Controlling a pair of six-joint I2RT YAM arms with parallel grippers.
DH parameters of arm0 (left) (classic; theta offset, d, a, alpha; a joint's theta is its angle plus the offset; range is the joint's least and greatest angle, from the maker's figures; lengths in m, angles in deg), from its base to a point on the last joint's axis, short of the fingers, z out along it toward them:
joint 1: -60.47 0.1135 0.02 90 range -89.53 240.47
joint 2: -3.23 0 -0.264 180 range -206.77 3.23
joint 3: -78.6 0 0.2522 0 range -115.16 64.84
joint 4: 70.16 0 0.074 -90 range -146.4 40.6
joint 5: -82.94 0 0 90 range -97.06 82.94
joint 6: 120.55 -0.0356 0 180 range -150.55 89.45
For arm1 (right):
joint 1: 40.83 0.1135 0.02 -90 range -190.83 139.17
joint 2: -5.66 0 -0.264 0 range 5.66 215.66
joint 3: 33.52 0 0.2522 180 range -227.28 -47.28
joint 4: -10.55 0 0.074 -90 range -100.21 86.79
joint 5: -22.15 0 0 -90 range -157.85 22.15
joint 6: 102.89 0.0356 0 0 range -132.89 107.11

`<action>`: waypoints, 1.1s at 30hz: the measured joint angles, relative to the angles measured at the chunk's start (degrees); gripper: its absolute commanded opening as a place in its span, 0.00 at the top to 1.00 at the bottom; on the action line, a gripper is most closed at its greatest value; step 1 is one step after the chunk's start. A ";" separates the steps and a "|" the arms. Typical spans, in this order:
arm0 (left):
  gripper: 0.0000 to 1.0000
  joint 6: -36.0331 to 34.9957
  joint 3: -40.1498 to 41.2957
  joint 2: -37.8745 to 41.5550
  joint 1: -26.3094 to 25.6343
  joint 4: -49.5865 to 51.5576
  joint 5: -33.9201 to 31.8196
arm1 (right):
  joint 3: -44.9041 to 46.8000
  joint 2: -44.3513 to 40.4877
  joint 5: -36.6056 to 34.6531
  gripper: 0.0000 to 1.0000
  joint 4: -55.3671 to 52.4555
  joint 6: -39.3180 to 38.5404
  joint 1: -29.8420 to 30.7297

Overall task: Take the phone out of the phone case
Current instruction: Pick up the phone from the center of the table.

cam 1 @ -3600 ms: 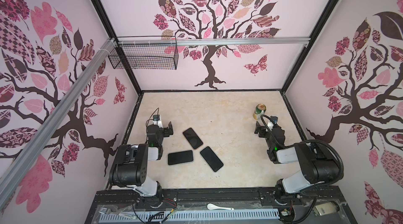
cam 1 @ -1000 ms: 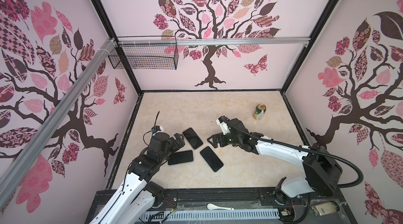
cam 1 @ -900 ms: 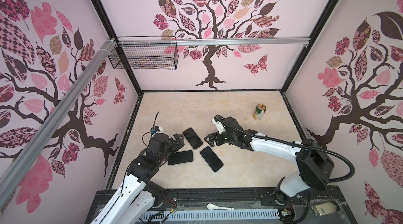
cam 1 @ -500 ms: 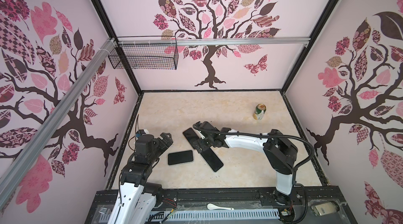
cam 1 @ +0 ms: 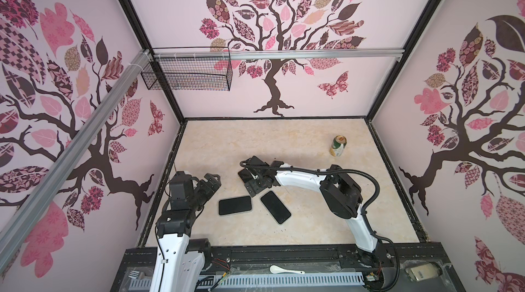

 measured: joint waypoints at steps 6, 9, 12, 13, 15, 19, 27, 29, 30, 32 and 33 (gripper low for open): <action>0.04 -0.02 1.05 0.48 0.00 0.26 0.63 | -7.74 5.16 -0.83 0.01 -4.44 -1.09 0.02; 0.04 0.00 1.05 1.38 0.00 0.37 0.63 | -13.09 8.37 -1.53 0.01 -6.71 -1.68 0.02; 0.04 0.02 1.05 2.08 0.00 1.18 0.02 | -19.21 11.91 -1.84 0.02 -9.33 -2.01 0.02; 0.04 0.15 1.05 2.34 0.00 1.68 -0.55 | -21.46 13.16 -2.01 0.02 -10.08 -2.21 0.02; 0.04 0.52 1.05 3.02 0.00 2.91 -2.16 | -26.01 15.87 -2.23 0.04 -11.15 -2.73 0.02; 0.04 1.73 1.05 5.35 0.00 5.14 -4.68 | -33.94 20.26 -2.80 0.09 -13.86 -3.72 0.02; 0.04 2.36 1.05 7.17 0.00 6.84 -6.12 | -38.84 22.91 -3.19 0.29 -15.80 -4.98 0.02; 0.04 2.43 1.05 6.99 0.00 6.62 -6.14 | -39.01 22.91 -3.45 0.36 -15.93 -5.03 0.02; 0.04 2.47 1.05 6.80 0.00 6.49 -6.14 | -39.15 22.91 -3.58 0.38 -16.04 -5.05 -0.02; 0.02 2.56 1.03 6.32 0.00 5.99 -6.05 | -39.19 22.91 -3.87 0.41 -16.24 -4.85 -0.17; 0.02 2.54 1.05 6.01 0.00 5.57 -5.97 | -39.19 22.91 -3.87 0.43 -16.33 -4.70 -0.26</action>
